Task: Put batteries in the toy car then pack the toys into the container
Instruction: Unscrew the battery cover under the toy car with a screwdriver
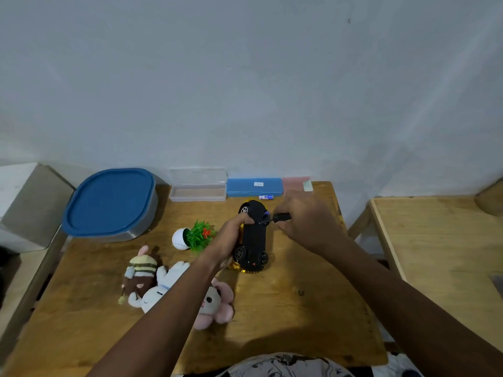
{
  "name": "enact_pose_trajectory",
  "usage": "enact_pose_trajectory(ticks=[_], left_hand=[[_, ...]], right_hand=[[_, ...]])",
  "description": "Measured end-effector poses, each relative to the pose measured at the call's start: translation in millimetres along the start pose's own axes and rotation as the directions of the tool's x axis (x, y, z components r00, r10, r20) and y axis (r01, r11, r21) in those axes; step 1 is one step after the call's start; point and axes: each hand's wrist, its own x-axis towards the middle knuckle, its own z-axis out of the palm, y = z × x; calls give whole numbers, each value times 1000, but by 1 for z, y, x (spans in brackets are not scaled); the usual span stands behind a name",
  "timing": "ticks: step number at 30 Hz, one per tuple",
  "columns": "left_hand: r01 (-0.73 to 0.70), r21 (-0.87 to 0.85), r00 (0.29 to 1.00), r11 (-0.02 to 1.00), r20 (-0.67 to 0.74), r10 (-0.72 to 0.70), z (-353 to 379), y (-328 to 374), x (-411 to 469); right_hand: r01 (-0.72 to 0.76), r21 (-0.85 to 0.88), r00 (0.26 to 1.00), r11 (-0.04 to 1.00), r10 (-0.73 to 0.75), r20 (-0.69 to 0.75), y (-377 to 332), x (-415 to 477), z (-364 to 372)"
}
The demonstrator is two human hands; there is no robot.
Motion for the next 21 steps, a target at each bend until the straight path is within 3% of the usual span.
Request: enact_pose_trajectory(ticks=[7, 15, 21], left_hand=[[24, 63, 1000, 998, 1, -24, -3, -5, -1], [18, 29, 1000, 999, 2, -18, -4, -4, 3], [22, 27, 999, 999, 26, -23, -4, -7, 4]], right_hand=[[-163, 108, 981, 981, 150, 122, 4, 3, 13], [-77, 259, 997, 963, 68, 43, 11, 4, 18], [-140, 139, 990, 980, 134, 48, 9, 8, 19]])
